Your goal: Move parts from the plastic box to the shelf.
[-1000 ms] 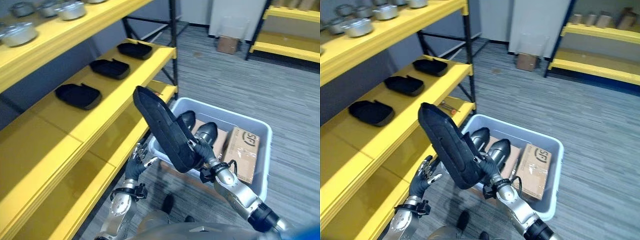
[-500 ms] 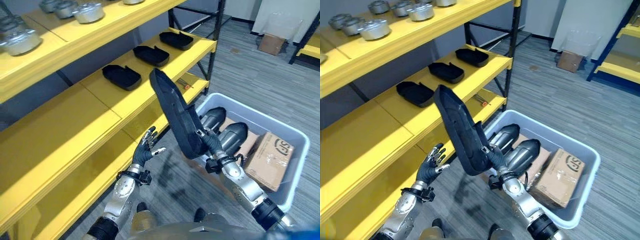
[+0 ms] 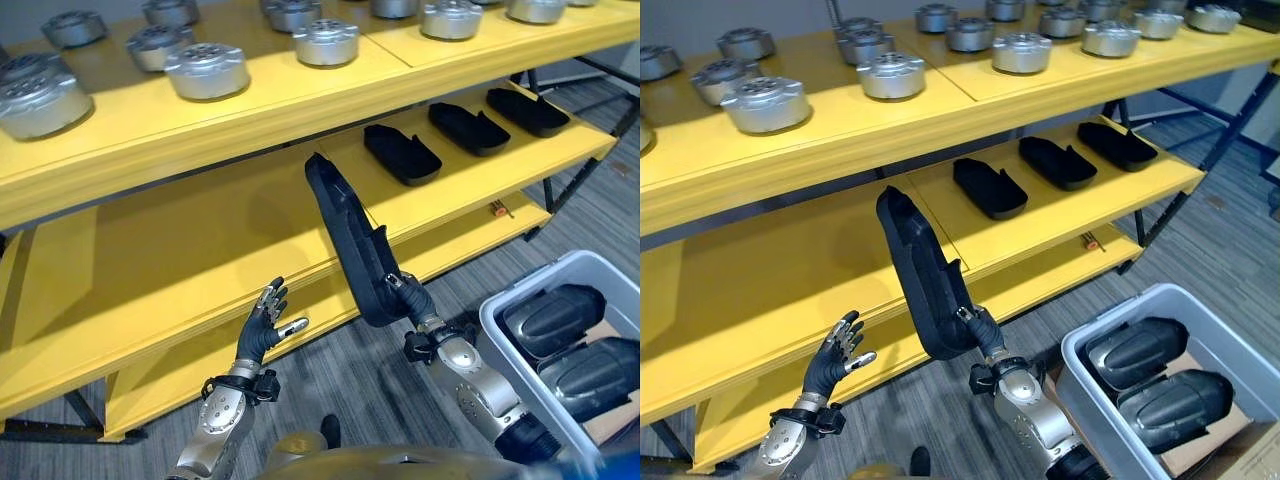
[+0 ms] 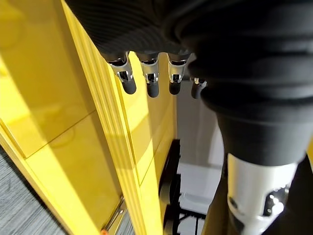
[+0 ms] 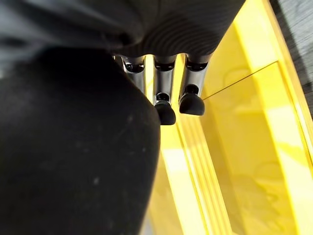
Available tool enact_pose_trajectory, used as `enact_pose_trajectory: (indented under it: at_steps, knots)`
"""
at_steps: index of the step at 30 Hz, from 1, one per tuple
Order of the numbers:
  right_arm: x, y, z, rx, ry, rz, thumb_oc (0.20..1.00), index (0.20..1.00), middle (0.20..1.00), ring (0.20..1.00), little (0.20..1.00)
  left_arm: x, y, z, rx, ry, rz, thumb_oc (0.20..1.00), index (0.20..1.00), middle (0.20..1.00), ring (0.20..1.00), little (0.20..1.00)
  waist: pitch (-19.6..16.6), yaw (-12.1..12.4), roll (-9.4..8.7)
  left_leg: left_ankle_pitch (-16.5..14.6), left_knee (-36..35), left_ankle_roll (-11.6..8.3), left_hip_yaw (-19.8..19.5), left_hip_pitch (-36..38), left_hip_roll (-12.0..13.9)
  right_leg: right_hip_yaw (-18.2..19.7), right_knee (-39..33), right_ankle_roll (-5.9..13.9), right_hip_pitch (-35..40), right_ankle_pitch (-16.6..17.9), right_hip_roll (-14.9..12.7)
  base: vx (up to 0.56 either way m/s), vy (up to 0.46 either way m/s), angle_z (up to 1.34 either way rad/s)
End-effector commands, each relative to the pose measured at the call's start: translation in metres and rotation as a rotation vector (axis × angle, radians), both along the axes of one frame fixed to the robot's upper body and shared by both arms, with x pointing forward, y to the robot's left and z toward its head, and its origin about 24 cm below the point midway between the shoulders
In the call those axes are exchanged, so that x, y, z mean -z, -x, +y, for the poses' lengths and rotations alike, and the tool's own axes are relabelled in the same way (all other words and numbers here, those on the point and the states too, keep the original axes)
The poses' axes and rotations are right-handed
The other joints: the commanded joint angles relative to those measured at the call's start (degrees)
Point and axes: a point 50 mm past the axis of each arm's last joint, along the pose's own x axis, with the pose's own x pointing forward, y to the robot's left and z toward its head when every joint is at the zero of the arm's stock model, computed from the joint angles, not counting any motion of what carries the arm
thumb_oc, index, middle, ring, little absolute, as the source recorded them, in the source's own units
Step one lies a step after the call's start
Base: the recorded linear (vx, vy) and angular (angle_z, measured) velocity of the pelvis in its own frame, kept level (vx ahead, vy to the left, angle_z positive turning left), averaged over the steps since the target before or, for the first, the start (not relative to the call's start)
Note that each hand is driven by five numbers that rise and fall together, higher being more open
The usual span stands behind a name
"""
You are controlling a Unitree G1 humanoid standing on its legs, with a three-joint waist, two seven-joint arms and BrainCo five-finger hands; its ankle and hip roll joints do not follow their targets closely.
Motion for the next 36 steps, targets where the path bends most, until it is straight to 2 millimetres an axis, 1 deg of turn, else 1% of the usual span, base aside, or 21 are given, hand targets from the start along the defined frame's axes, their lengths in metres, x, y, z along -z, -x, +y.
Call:
enact_pose_trajectory:
  at_steps: [1,4,7,8,10,11,12,13,14,15,18,19,20,21,23,25,27,30,32,33,36]
  knots:
    - [-0.047,-0.019,0.01,-0.048,-0.046,-0.223,0.2,0.2,0.2,0.2,0.2,-0.03,-0.017,-0.009,0.017,0.013,-0.178,1.0,1.0,1.0,1.0,1.0,-0.2,0.27,2.32,-1.36,1.17,-0.93,2.18,1.03,4.64,-1.94,-2.74,-3.74,-3.03,6.72,5.37,-0.03,0.148,0.12]
    - [-0.052,-0.026,0.016,-0.038,-0.05,-0.223,0.2,0.2,0.2,0.2,0.2,-0.032,-0.021,-0.007,0.024,0.009,-0.178,1.0,1.0,1.0,1.0,1.0,-0.03,1.88,1.99,-1.49,1.15,-0.36,2.16,0.68,3.95,-3.26,-2.62,-3.1,-2.97,7.37,4.5,-0.04,0.172,0.06]
    - [-0.055,-0.033,0.018,-0.013,-0.045,-0.231,0.2,0.2,0.2,0.2,0.2,-0.03,-0.022,-0.005,0.021,0.002,-0.164,1.0,1.0,1.0,1.0,1.0,-0.15,3.19,1.83,-1.65,1.33,0.26,2.39,0.36,3.41,-4.65,-1.15,-3.14,-3.0,7.5,3.43,-0.02,0.195,0.24]
    - [-0.056,-0.036,0.018,0.003,-0.041,-0.225,0.2,0.2,0.2,0.2,0.2,-0.029,-0.022,-0.004,0.024,0.002,-0.159,1.0,1.0,1.0,1.0,1.0,-0.15,3.76,1.74,-2.52,1.22,0.25,2.32,1.08,3.15,-4.94,0.53,-2.77,-2.57,6.37,2.99,-0.01,0.246,0.14]
    - [-0.056,-0.043,0.02,0.031,-0.037,-0.215,0.2,0.2,0.2,0.2,0.2,-0.028,-0.025,-0.005,0.031,0.003,-0.157,1.0,1.0,1.0,1.0,1.0,0.03,4.57,1.71,-3.12,1.58,1.18,2.2,1.15,2.38,-6.22,5.89,-2.61,-3.9,7.49,1.27,-0.01,0.248,0.16]
    - [-0.056,-0.045,0.021,0.049,-0.029,-0.21,0.2,0.2,0.2,0.2,0.2,-0.028,-0.026,-0.007,0.041,0.009,-0.153,1.0,1.0,1.0,1.0,1.0,0.1,4.49,1.74,-3.26,1.45,1.69,1.82,1.38,2.03,-5.4,8.28,-2.69,-4.6,7.53,1.1,-0.04,0.174,0.16]
    - [-0.056,-0.047,0.018,0.074,-0.025,-0.203,0.2,0.2,0.2,0.2,0.2,-0.029,-0.028,-0.01,0.059,0.012,-0.157,1.0,1.0,1.0,1.0,1.0,-0.01,3.7,1.8,-2.59,1.41,2.38,0.31,0.51,1.77,-3.21,7.61,-4.14,-5.16,5.81,3.96,-0.03,0.108,0.26]
    - [-0.055,-0.048,0.015,0.087,-0.02,-0.199,0.2,0.2,0.2,0.2,0.2,-0.028,-0.029,-0.012,0.066,0.016,-0.153,1.0,1.0,1.0,1.0,1.0,-0.13,2.99,1.58,-2.51,0.99,2.72,-1.26,0.53,1.31,-1.01,7.35,-4.47,-5.65,4.87,6.13,0.02,0.028,0.83]
    - [-0.051,-0.046,0.008,0.117,-0.01,-0.186,0.2,0.2,0.2,0.2,0.2,-0.025,-0.027,-0.019,0.081,0.022,-0.145,1.0,1.0,1.0,1.0,1.0,-0.64,1.07,0.83,-2.61,0.11,2.78,-4.85,0.88,-0.03,5.05,3.88,-5.91,-5.97,3.05,11.72,0.08,-0.004,1.03]
    - [-0.05,-0.046,0.005,0.119,-0.007,-0.178,0.2,0.2,0.2,0.2,0.2,-0.023,-0.028,-0.022,0.081,0.029,-0.143,1.0,1.0,1.0,1.0,1.0,-1.15,0.47,0.43,-2.56,-0.13,2.58,-5.81,0.82,-0.5,6.9,1.45,-6.02,-6.18,3.92,12.62,0.09,-0.034,1.26]
    - [-0.043,-0.045,-0.002,0.111,0.004,-0.17,0.2,0.2,0.2,0.2,0.2,-0.024,-0.029,-0.03,0.08,0.038,-0.152,1.0,1.0,1.0,1.0,1.0,-1.44,-0.65,-0.37,-3.4,-0.13,2.54,-7.05,1.15,-1.43,11.38,-5.79,-4.64,-7.17,9.51,12.89,0.05,-0.082,0.55]
    - [-0.042,-0.045,-0.005,0.116,0.003,-0.166,0.2,0.2,0.2,0.2,0.2,-0.024,-0.029,-0.032,0.088,0.038,-0.155,1.0,1.0,1.0,1.0,1.0,-1.34,-1.17,-0.49,-3.76,-0.13,2.7,-7.63,1.31,-1.68,13.4,-7.06,-3.95,-8.49,11.54,12.85,0.03,-0.112,-0.2]
    - [-0.04,-0.045,-0.006,0.116,0.002,-0.163,0.2,0.2,0.2,0.2,0.2,-0.023,-0.029,-0.033,0.101,0.035,-0.156,1.0,1.0,1.0,1.0,1.0,-1.23,-1.43,-0.5,-3.98,-0.13,2.76,-7.9,1.49,-1.7,14.32,-7.13,-3.49,-9.62,12.6,12.72,0.09,-0.298,-0.09]
    - [-0.041,-0.049,-0.008,0.121,0.009,-0.178,0.2,0.2,0.2,0.2,0.2,-0.02,-0.027,-0.034,0.138,-0.027,-0.156,1.0,1.0,1.0,1.0,1.0,-0.2,-2.53,-0.31,-4.99,0.44,2.9,-8.87,2.31,-1.07,17.94,-6.52,-1.87,-13.29,15.34,11.54,0.11,-0.321,0.05]
    - [-0.04,-0.048,-0.01,0.127,0.009,-0.17,0.2,0.2,0.2,0.2,0.2,-0.018,-0.026,-0.032,0.147,-0.039,-0.156,1.0,1.0,1.0,1.0,1.0,0.13,-3.12,-0.19,-5.46,0.97,2.99,-9.58,2.45,-0.8,19.91,-5.9,-1.64,-14.13,15.63,11.41,0.11,-0.244,0.37]
    - [-0.031,-0.043,-0.016,0.141,0.026,-0.131,0.2,0.2,0.2,0.2,0.2,-0.018,-0.024,-0.03,0.144,-0.024,-0.152,1.0,1.0,1.0,1.0,1.0,0.34,-3.76,-0.16,-6.32,2.13,2.74,-10.98,2.52,-0.45,21.94,-6.83,-2.29,-12.84,15.06,11.76,0.21,-0.252,0.85]
    - [-0.025,-0.041,-0.016,0.142,0.052,-0.108,0.2,0.2,0.2,0.2,0.2,-0.017,-0.022,-0.028,0.101,0.006,-0.142,1.0,1.0,1.0,1.0,1.0,0.32,-3.32,-0.3,-6.66,2.68,2.08,-10.66,2.79,0.07,20.19,-7.19,-2.7,-11.66,14.23,11.6,0.18,-0.202,0.64]
    - [-0.023,-0.043,-0.01,0.133,0.091,-0.093,0.2,0.2,0.2,0.2,0.2,-0.02,-0.023,-0.028,0.057,0.073,-0.148,1.0,1.0,1.0,1.0,1.0,0.64,-2.35,-0.35,-6.11,2.54,0.63,-8.33,2.85,1.74,15.52,-7.14,-3.67,-9.57,12.25,11.12,0.1,-0.138,0.29]
    - [-0.023,-0.045,-0.009,0.146,0.118,-0.09,0.2,0.2,0.2,0.2,0.2,-0.023,-0.023,-0.031,0.064,0.098,-0.16,1.0,1.0,1.0,1.0,1.0,0.88,-1.85,-0.42,-5.64,2.46,0.06,-7.69,2.6,2.54,13.5,-6.79,-4.23,-8.55,10.98,11.21,0.09,-0.154,0.15]
    - [-0.022,-0.047,-0.01,0.163,0.135,-0.085,0.2,0.2,0.2,0.2,0.2,-0.025,-0.024,-0.035,0.076,0.098,-0.166,1.0,1.0,1.0,1.0,1.0,1.15,-1.41,-0.54,-4.96,2.67,-0.57,-7.38,1.98,3.47,11.92,-6.02,-4.87,-7.97,9.83,11.39,0.11,-0.206,0.17]
    - [-0.024,-0.051,-0.013,0.185,0.158,-0.098,0.2,0.2,0.2,0.2,0.2,-0.025,-0.026,-0.04,0.081,0.102,-0.152,1.0,1.0,1.0,1.0,1.0,1.78,-1.02,-0.61,-3.89,2.7,-1.64,-6.69,1.39,5.06,9.82,-4.88,-5.87,-6.91,8.09,11.87,0.1,-0.152,0.3]
